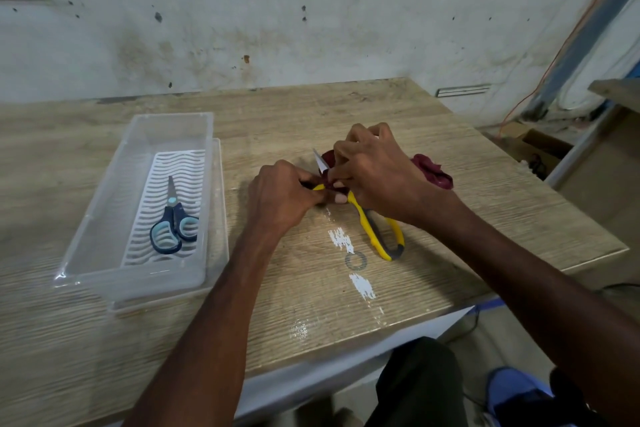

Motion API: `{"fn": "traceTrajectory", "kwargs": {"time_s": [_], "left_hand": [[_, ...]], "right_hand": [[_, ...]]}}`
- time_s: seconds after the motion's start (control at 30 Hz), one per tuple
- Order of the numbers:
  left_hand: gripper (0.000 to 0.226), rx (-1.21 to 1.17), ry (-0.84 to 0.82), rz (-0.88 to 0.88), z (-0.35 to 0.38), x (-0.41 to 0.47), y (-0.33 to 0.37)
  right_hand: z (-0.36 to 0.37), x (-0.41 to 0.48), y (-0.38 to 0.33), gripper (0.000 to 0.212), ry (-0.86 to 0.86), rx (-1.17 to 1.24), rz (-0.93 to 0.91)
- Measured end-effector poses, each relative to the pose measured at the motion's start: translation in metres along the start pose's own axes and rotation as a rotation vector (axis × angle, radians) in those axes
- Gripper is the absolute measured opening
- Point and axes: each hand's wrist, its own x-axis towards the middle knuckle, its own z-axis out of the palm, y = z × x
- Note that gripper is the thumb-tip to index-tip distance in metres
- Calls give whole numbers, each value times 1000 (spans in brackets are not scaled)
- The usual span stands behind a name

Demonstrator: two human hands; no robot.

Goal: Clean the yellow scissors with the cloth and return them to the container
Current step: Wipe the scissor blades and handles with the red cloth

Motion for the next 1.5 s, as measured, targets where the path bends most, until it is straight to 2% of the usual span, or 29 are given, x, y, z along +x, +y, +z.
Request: {"fn": "traceTrajectory", "kwargs": {"time_s": [0.07,0.23,0.33,0.4,0.57,0.67,0.8,1.03,1.23,1.37,1.5], "left_hand": [[50,19,5,-11,0,0,1],[47,38,26,19,0,-1,1],[48,57,40,15,0,-2,2],[47,61,38,25,1,-3,2],[44,20,48,55,4,2,-2],[44,11,57,77,7,4,-5],[40,2,76,80,10,5,-8],[45,59,62,40,8,6,-4],[39,30,76,93,8,2,-5],[41,40,83,97,10,0,-8],[37,49,80,89,9,1,-7]], "right_hand": [[2,4,0,12,0,-3,-4],[14,3,2,18,54,243,130],[8,2,6,18,-15,198,27],[6,8,12,19,-22,268,0],[32,17,6,15,168,374,151],[43,31,6,18,217,403,222],[44,63,3,18,151,408,235],[22,26,14,14,54,456,123],[43,58,17,11,177,523,312],[45,61,18,13,152,613,447],[24,55,27,15,317,646,525]]}}
